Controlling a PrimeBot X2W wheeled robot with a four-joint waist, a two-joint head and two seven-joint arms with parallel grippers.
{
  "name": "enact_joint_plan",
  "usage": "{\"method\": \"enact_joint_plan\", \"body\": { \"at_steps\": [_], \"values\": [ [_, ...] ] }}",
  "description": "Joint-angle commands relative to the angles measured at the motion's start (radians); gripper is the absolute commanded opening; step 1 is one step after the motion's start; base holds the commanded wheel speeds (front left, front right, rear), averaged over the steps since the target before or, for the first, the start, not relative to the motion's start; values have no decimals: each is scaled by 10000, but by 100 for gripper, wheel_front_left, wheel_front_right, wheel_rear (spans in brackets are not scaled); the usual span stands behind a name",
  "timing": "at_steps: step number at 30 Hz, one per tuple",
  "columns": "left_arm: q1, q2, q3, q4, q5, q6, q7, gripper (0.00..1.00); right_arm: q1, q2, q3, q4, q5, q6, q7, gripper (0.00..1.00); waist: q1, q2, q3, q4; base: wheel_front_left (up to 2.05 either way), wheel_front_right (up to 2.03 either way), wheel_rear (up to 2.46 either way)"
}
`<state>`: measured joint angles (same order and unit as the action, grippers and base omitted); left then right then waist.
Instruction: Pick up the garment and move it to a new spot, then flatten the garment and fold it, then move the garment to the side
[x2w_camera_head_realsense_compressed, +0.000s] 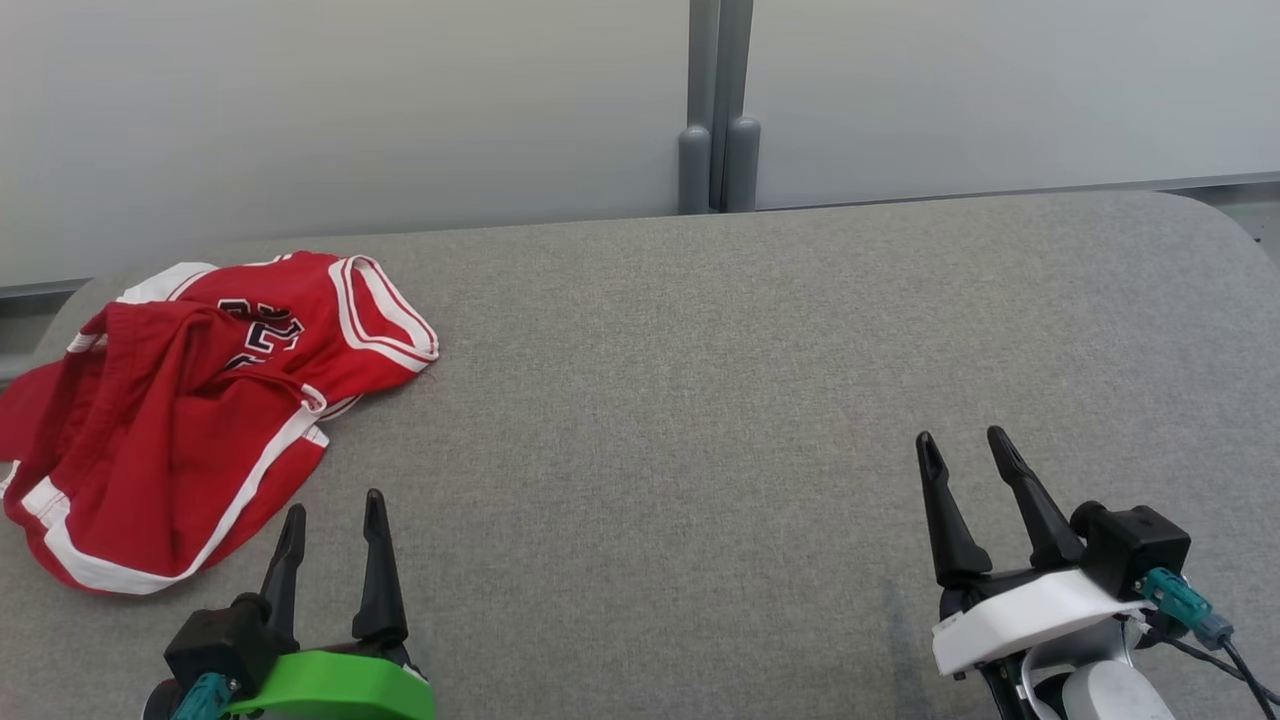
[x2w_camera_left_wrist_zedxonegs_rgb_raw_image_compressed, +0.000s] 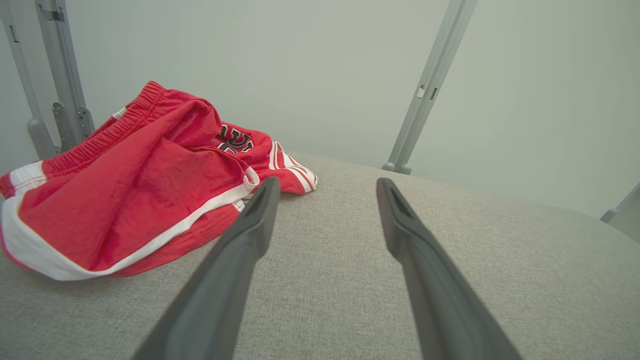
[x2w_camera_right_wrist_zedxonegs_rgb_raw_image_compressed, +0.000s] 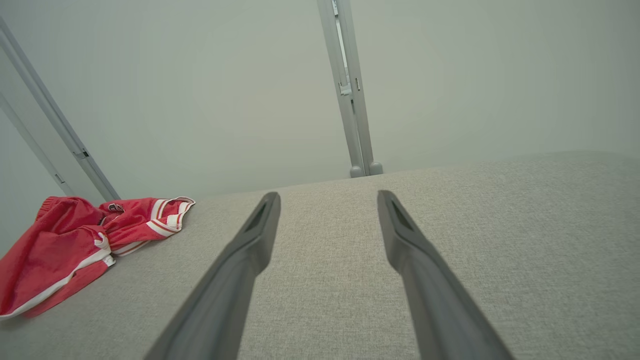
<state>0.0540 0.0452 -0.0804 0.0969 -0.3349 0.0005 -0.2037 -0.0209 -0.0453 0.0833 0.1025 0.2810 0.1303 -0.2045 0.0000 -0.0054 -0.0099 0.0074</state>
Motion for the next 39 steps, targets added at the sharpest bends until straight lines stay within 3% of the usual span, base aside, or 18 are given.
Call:
{"method": "enact_joint_plan", "body": {
  "at_steps": [1, 27, 39],
  "values": [
    [133, 70, -11, -54, 165, 59, -54, 100, 15, -59, 35, -16, -212, 5, -104, 100, 0, 41, -9, -3, 0, 0, 0],
    [411, 81, -119, 272, 1224, 166, -562, 100, -59, -70, 284, 245, -2210, 6, -576, 100, 0, 53, -75, -4, 0, 0, 0],
    [393, 82, -50, 407, 1157, 136, -611, 100, -45, -70, 223, 291, -2263, 6, -614, 100, 0, 54, -73, 4, 0, 0, 0]
  ]
}}
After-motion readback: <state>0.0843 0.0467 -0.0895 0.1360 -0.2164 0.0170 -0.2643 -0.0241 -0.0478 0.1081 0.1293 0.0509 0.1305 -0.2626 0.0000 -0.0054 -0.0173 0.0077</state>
